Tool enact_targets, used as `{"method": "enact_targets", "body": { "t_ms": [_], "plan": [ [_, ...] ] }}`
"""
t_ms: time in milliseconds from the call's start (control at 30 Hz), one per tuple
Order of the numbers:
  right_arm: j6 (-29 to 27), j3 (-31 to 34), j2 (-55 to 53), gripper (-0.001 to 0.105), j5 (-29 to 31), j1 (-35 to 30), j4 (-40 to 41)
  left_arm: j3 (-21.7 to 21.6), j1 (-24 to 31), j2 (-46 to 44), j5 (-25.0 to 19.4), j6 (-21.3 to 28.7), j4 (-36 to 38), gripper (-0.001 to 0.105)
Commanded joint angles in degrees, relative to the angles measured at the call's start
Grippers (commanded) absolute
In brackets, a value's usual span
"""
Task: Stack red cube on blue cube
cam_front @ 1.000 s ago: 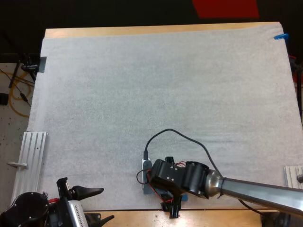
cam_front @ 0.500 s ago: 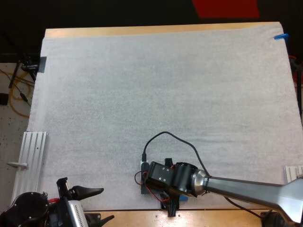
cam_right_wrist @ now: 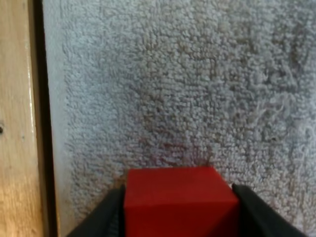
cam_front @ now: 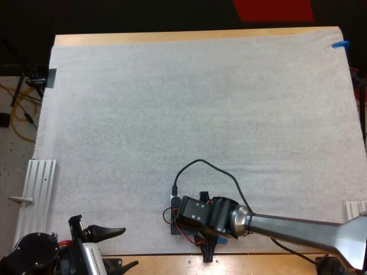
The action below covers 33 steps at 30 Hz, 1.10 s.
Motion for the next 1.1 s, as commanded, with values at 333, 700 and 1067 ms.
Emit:
{"method": "enact_targets", "body": {
  "t_ms": [333, 700, 1067],
  "plan": [
    [1.2, -9.3, -1.2, 0.037, 1.5, 0.0, 8.1, -0.3, -0.2, 0.2, 0.3, 0.4, 0.2, 0.062],
    [2.2, -11.1, -7.5, 0.037, 3.2, 0.0, 12.3, -0.3, -0.2, 0.2, -2.3, 0.4, 0.2, 0.062],
    [3.5, -10.6, -11.1, 0.037, 3.2, 0.0, 17.4, -0.3, -0.2, 0.2, -2.3, 0.4, 0.2, 0.062]
  ]
}}
